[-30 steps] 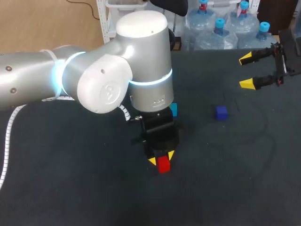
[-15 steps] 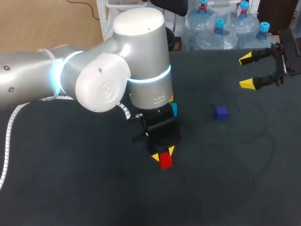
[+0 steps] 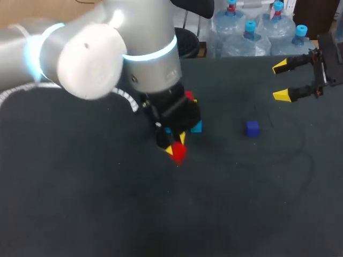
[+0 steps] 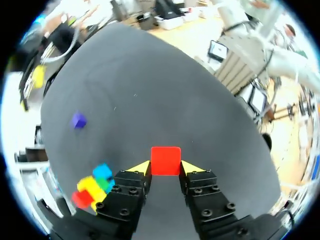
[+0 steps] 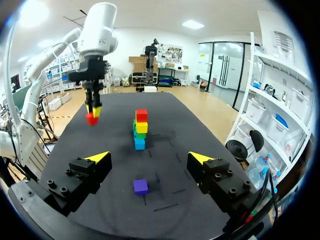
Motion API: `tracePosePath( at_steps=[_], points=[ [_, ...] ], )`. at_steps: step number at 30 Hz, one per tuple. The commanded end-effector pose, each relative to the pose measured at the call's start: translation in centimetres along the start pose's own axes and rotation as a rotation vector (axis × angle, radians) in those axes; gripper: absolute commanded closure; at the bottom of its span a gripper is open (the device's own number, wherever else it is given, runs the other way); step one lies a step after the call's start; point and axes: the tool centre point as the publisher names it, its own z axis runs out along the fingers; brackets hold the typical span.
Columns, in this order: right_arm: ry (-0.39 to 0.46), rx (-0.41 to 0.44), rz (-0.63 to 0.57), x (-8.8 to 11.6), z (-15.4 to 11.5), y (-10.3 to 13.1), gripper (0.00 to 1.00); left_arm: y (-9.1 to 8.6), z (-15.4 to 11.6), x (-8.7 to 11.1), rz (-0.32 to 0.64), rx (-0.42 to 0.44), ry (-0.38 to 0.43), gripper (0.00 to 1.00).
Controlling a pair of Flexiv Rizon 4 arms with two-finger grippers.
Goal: Place the blue cubes, place green cubes on the blue cubes, place the yellow cubes on the green cubes, then place the red cubes on the yellow cubes, and place purple cube on the red cubes.
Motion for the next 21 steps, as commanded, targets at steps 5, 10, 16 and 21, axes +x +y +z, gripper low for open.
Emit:
tracePosePath(
  at_steps=[5, 10, 16, 21],
  points=[
    [-0.001, 0.0, -0.001, 0.0, 0.0, 0.0, 0.0, -1.1, -5.1, 2.9, -0.238, -0.116, -0.058, 1.0],
    [-0.001, 0.0, -0.001, 0.0, 0.0, 0.0, 0.0, -0.8, -6.8, 5.5, -0.39, -0.165, -0.067, 1.0],
    [-0.001, 0.0, -0.001, 0.0, 0.0, 0.0, 0.0, 0.2, -7.6, 8.6, -0.542, -0.202, -0.068, 1.0],
    [-0.001, 0.0, -0.001, 0.0, 0.0, 0.0, 0.0, 1.5, -7.1, 10.5, -0.613, -0.206, -0.061, 1.0]
  ],
)
